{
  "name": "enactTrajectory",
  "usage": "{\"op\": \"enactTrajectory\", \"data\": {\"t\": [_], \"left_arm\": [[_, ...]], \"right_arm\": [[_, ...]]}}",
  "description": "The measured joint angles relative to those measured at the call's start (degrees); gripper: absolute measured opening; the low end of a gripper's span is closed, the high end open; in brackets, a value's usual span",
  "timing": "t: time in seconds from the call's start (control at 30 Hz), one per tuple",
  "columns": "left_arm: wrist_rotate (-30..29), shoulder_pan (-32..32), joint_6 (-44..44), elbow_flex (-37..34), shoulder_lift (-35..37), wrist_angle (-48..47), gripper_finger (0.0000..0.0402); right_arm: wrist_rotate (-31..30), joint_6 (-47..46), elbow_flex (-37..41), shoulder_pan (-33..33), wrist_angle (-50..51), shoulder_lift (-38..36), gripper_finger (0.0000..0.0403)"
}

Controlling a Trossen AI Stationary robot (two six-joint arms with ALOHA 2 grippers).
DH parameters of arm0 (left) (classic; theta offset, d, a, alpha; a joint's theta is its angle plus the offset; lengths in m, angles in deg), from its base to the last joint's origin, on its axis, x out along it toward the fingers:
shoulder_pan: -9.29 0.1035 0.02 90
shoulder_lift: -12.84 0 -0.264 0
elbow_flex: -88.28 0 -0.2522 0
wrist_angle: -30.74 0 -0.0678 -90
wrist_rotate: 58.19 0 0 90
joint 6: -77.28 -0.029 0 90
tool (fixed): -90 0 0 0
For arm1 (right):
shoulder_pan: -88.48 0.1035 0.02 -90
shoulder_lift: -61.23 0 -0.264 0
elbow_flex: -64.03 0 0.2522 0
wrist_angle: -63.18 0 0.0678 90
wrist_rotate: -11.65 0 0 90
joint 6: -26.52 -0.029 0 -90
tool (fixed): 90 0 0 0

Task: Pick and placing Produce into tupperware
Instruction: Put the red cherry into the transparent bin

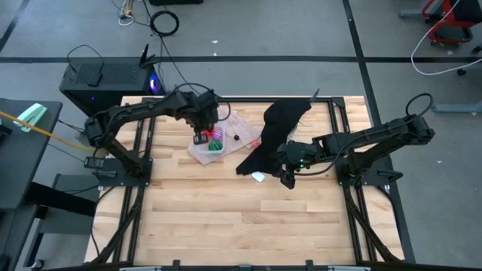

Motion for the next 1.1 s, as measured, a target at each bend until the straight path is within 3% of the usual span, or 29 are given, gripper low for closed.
{"op": "enactTrajectory", "data": {"t": [1.1], "left_arm": [[-0.2, -3.1, -4.9, 0.0, -4.1, -4.6, 0.0005]], "right_arm": [[-0.6, -0.4, 0.0, 0.0, -0.3, 0.0, 0.0258]]}}
